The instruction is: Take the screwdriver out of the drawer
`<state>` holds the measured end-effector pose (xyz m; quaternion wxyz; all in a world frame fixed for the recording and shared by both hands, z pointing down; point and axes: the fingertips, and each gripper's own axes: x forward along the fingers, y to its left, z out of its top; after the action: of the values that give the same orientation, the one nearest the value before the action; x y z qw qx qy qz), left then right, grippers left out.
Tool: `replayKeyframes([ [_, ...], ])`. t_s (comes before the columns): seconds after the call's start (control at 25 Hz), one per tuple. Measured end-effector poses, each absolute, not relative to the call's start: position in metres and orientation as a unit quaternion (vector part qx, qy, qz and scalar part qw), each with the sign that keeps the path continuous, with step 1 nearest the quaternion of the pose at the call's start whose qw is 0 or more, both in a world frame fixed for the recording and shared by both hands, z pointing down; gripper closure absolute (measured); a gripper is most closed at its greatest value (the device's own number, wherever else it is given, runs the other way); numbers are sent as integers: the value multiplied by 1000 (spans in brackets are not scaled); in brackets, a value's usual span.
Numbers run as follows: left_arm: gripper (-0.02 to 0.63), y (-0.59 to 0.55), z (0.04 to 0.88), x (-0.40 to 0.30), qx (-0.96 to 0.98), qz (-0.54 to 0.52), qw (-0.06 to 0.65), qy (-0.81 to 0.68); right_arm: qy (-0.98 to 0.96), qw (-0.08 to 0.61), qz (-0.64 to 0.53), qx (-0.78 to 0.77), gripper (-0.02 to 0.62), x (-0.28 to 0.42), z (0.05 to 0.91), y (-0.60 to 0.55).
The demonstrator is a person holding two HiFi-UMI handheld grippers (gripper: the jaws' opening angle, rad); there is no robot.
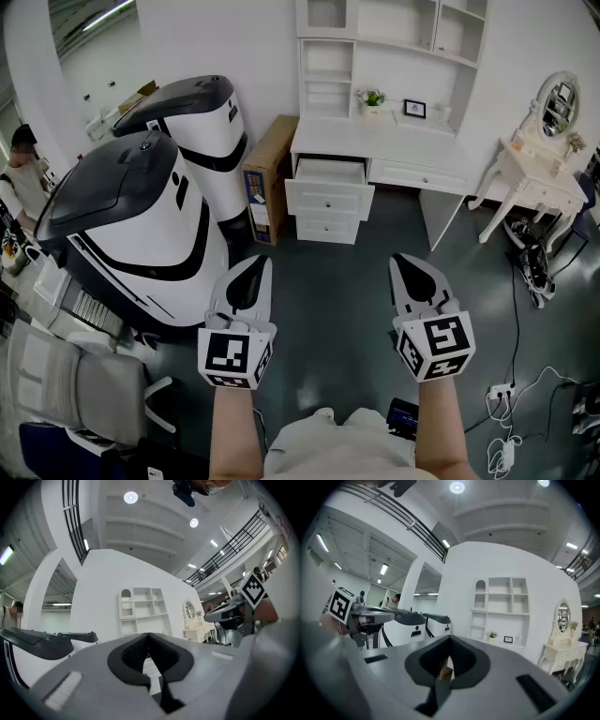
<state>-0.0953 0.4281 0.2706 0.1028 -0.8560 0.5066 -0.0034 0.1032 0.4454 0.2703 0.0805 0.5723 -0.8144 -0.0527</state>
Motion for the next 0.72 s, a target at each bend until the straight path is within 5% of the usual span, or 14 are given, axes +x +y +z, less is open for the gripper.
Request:
replayKeyframes([
  [0.72, 597, 364, 279, -94, -853, -2, 89, 514, -823, 67, -44, 563, 589, 108, 278, 375],
])
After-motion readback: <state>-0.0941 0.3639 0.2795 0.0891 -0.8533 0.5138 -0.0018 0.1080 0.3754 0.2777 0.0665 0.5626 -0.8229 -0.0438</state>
